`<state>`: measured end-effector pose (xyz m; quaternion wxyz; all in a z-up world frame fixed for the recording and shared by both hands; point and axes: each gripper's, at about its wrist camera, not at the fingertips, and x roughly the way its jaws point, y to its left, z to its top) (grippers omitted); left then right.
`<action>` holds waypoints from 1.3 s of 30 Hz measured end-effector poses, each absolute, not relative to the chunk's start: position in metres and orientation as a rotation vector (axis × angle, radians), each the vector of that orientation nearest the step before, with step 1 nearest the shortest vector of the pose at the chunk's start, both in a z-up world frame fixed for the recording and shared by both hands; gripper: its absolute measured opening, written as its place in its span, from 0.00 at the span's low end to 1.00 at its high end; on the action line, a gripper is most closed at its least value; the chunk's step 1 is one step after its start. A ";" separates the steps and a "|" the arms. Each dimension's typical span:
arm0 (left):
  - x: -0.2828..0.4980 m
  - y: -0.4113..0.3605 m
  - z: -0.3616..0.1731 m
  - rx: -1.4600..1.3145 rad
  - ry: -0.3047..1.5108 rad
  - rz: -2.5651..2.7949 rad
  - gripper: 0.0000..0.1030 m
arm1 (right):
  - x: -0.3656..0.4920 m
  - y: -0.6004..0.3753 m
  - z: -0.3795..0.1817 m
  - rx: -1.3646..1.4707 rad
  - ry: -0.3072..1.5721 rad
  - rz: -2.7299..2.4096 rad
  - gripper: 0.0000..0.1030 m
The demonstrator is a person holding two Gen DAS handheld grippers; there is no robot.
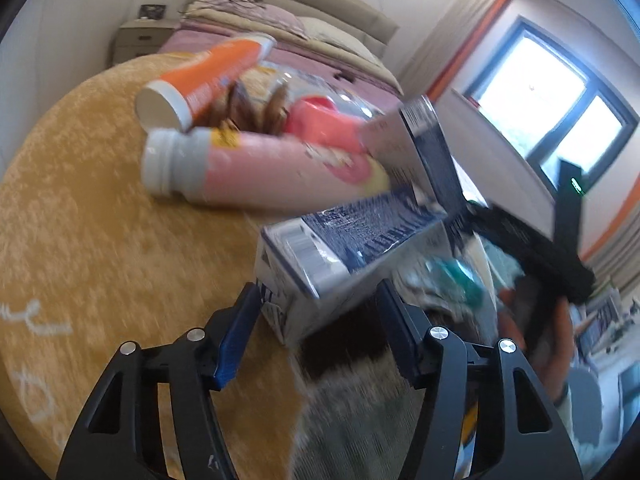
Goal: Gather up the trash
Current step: 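Grasp the dark blue milk carton with the left gripper while the right grasps the tiger card box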
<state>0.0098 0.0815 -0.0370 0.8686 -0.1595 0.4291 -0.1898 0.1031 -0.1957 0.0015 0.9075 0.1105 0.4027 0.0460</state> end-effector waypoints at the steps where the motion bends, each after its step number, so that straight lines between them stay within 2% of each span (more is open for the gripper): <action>1: 0.005 0.077 -0.037 -0.324 0.904 -0.416 0.56 | 0.105 -0.198 0.000 0.251 0.835 0.100 0.77; 5: -0.013 0.064 -0.033 -0.273 0.937 -0.518 0.56 | 0.108 -0.206 -0.004 0.288 0.851 0.106 0.77; 8: -0.020 0.061 -0.029 -0.222 0.906 -0.492 0.62 | 0.109 -0.210 -0.007 0.325 0.869 0.126 0.77; 10: -0.020 0.064 -0.020 -0.197 0.868 -0.444 0.70 | 0.112 -0.212 -0.010 0.345 0.879 0.132 0.76; 12: -0.014 0.067 -0.014 -0.175 0.835 -0.401 0.76 | 0.112 -0.214 -0.010 0.358 0.883 0.140 0.70; 15: 0.006 0.061 -0.007 -0.148 0.830 -0.392 0.77 | 0.111 -0.215 -0.009 0.351 0.889 0.147 0.57; 20: 0.047 0.032 -0.017 -0.081 0.925 -0.421 0.77 | 0.104 -0.216 -0.007 0.293 0.885 0.145 0.57; 23: 0.062 0.013 -0.028 -0.032 0.989 -0.395 0.70 | 0.095 -0.216 -0.002 0.233 0.872 0.125 0.57; 26: 0.064 0.006 -0.034 -0.016 1.006 -0.388 0.48 | 0.086 -0.221 -0.001 0.197 0.878 0.106 0.57; 29: 0.060 0.011 -0.035 -0.060 0.994 -0.399 0.42 | 0.080 -0.227 -0.006 0.191 0.898 0.120 0.57; 31: 0.051 0.015 -0.032 -0.091 0.970 -0.412 0.35 | 0.076 -0.230 -0.008 0.193 0.895 0.120 0.57; 39: 0.016 0.040 -0.006 -0.177 0.861 -0.378 0.34 | 0.075 -0.221 -0.009 0.148 0.880 0.088 0.58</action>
